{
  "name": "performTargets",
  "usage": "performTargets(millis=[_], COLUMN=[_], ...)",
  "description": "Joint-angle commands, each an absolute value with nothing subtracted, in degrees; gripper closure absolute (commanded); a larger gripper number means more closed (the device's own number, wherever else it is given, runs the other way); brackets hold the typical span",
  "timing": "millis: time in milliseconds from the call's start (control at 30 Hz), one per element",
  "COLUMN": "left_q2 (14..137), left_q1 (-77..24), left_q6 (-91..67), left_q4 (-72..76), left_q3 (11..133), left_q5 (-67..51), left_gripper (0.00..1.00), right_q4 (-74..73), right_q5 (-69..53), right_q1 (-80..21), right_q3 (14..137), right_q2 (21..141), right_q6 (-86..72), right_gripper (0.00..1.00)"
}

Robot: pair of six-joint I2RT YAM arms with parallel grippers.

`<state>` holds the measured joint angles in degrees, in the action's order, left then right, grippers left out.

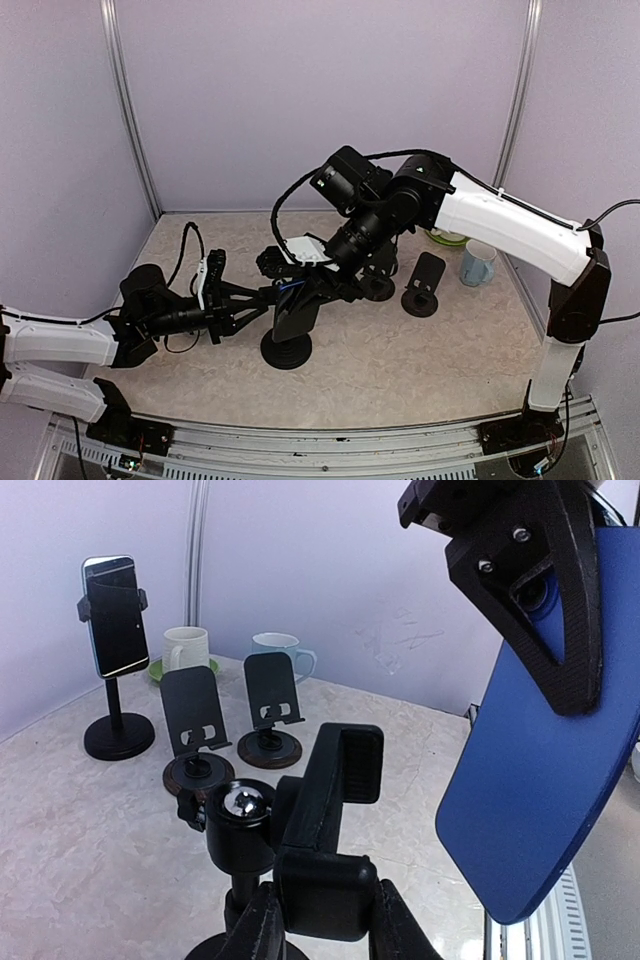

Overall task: Place the phone on the phone stand
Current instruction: Pick up the phone stand from the center of the board.

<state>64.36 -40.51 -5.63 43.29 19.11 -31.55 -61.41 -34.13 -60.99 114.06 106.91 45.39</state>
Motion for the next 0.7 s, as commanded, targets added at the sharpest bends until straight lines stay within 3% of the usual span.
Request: performTargets(millis=[0,667], left_q2=[63.9,60.2], left_q1=[-40.4,-38.9], left_q6=[-4.0,-2.5], left_q4=[41.2,34.3], left_q3=[21.7,24.3], left_q5=[-34.4,-40.2], left_gripper=[0.91,0.95], right_q4=[-59.9,-68.6], right_q5=[-37.2,-38.1], right_q1=[-60.6,-60.5], right_q3=[114.2,131.9], right_q2=[104.4,118.9], right_q6=[46.2,53.3], right_gripper=[1.00,1.00])
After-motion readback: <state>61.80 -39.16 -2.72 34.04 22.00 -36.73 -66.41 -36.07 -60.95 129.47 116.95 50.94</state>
